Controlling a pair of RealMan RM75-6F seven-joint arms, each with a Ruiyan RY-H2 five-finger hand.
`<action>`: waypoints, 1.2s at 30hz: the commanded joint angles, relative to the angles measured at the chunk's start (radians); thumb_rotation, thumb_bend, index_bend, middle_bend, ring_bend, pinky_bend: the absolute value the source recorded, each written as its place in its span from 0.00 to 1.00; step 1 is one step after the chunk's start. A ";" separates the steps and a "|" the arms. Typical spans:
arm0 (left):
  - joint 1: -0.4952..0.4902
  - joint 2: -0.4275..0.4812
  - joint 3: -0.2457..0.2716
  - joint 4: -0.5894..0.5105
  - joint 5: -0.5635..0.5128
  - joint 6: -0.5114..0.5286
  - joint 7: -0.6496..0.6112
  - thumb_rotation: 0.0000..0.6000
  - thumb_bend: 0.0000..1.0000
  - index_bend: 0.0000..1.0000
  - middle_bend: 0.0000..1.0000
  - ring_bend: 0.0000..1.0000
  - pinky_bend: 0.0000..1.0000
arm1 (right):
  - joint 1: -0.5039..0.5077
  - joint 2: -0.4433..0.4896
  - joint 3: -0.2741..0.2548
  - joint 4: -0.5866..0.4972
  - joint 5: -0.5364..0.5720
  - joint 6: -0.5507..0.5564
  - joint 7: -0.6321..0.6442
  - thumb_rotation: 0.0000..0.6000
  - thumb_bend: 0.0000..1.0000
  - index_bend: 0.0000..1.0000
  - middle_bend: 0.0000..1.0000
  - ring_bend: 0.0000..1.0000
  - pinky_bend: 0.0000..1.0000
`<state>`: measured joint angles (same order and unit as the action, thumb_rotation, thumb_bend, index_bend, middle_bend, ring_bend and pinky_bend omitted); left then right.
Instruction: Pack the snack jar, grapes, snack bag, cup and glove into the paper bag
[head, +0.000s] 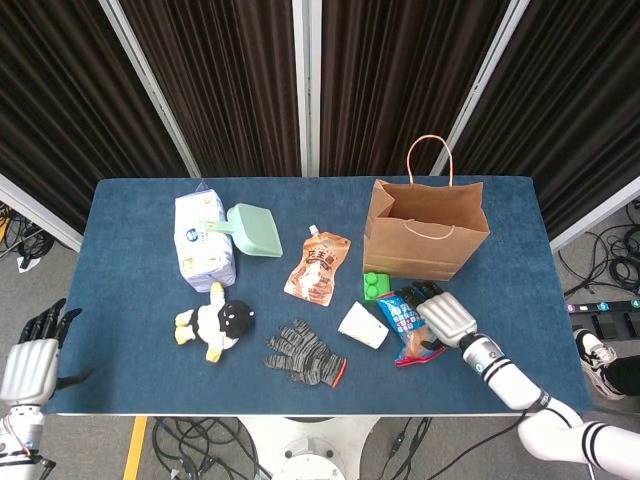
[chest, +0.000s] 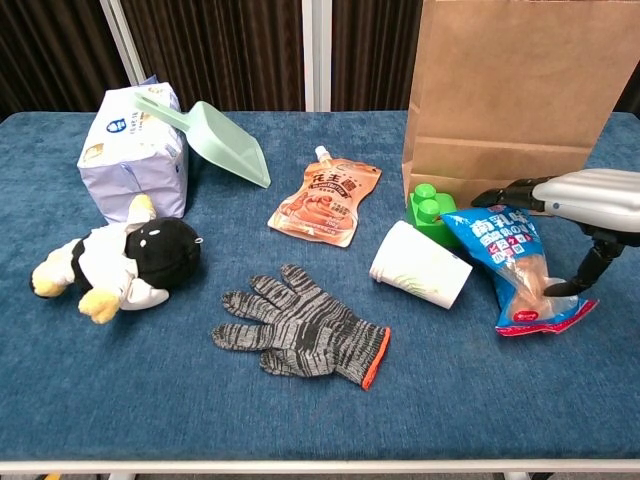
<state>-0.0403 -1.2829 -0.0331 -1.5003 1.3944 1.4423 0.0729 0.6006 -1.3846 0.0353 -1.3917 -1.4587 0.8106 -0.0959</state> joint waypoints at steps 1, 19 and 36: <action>0.001 -0.001 0.001 0.001 0.001 0.002 -0.001 1.00 0.12 0.22 0.14 0.11 0.13 | -0.007 -0.029 -0.003 0.025 -0.026 0.054 -0.012 1.00 0.18 0.28 0.33 0.20 0.31; -0.004 0.010 -0.003 -0.018 0.010 0.005 0.018 1.00 0.12 0.22 0.14 0.11 0.13 | -0.082 0.183 0.036 -0.191 -0.348 0.601 0.209 1.00 0.26 0.64 0.58 0.46 0.62; 0.002 0.013 0.003 -0.025 0.007 0.007 0.023 1.00 0.12 0.22 0.14 0.11 0.13 | -0.018 0.308 0.381 -0.304 0.082 0.622 0.095 1.00 0.26 0.64 0.58 0.45 0.62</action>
<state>-0.0383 -1.2702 -0.0306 -1.5255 1.4014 1.4488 0.0954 0.5539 -1.0869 0.3513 -1.6964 -1.4841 1.4778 0.0726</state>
